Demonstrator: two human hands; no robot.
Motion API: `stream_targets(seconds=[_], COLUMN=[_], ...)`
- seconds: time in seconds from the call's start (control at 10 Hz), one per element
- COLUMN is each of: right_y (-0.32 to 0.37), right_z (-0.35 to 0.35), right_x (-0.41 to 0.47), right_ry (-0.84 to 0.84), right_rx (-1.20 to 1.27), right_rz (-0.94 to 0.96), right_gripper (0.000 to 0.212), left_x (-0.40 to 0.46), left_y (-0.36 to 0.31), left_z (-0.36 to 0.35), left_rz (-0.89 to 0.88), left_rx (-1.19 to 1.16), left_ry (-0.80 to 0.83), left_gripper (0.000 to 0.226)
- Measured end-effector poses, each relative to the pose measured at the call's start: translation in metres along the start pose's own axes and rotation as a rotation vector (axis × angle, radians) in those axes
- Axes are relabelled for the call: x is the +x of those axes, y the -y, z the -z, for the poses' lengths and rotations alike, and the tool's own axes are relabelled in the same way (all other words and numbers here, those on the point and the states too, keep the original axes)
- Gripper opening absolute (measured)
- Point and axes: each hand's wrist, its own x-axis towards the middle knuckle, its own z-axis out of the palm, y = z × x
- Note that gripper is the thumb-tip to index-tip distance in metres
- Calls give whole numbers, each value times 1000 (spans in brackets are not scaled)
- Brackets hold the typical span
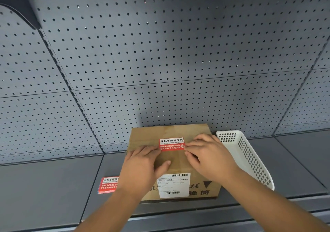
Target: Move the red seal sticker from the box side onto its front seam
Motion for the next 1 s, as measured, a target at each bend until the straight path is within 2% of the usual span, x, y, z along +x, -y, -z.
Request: stream_targets(seconds=[0.2, 0.5, 0.7, 1.0], right_y=[5, 4, 1, 3], right_z=[6, 13, 16, 29], right_x=[0, -6, -13, -29], right_ry=[20, 38, 144, 148], right_rx=[-16, 28, 25, 38], right_rz=[-21, -114, -202, -296], right_gripper=[29, 35, 54, 52], left_x=[-4, -18, -18, -18], left_y=[1, 23, 22, 14], left_z=[4, 18, 20, 26], left_rz=[56, 144, 172, 190], left_rx=[-42, 22, 27, 22], left_ry=[23, 26, 33, 94], left_gripper=[58, 67, 64, 64])
